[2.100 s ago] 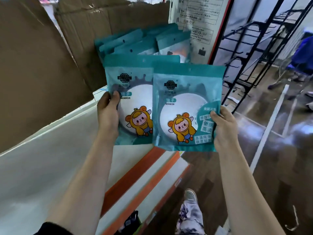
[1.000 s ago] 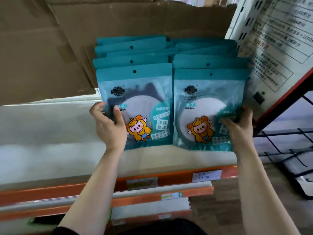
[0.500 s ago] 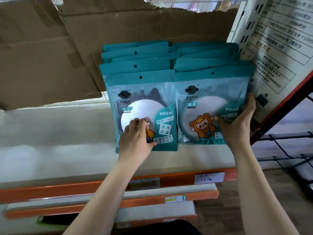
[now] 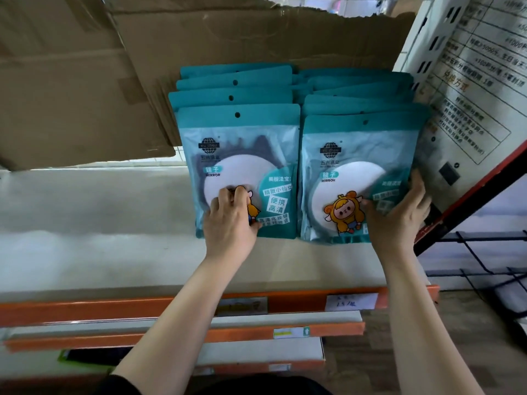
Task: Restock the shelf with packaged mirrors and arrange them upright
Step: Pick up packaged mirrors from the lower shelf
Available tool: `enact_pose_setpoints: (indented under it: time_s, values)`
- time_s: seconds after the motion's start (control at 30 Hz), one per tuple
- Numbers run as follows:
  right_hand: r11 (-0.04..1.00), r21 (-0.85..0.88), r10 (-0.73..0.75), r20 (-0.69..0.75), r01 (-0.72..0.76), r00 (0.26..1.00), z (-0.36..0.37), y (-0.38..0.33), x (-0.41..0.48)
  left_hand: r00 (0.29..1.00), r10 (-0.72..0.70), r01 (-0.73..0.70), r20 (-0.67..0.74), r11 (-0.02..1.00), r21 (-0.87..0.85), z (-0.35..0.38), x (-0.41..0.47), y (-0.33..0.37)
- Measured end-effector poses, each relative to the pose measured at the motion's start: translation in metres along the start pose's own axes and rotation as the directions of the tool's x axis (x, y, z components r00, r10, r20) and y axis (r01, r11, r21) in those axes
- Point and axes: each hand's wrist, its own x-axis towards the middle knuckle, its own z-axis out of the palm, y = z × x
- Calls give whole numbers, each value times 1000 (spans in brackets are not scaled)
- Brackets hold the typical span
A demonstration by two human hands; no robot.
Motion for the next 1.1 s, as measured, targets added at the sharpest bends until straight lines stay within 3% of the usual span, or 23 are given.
enact_pose_setpoints:
  time_s: [0.13,0.4,0.67,0.9,1.1]
  values:
    - [999,-30,-16,17,16,1000,8,-7,-11,1000,-4,4,-6,1000,-26,-5,-4,4]
    - [991,-135,19,267,18,964,19,-15,-50,997,-8,14,77,997,-73,-5,-22,-1]
    - [981,-186,101,234,-57,967,19,-24,-51,977,88,-63,194,990,-127,-12,-32,-9]
    - [986,-167,65,229,-27,971,25,-50,-74,976,87,-69,199,993,-97,-27,-36,-34]
    - [986,-119,-71,356,121,932,39,-105,-108,976,39,-20,216,996,-89,-41,-45,-74]
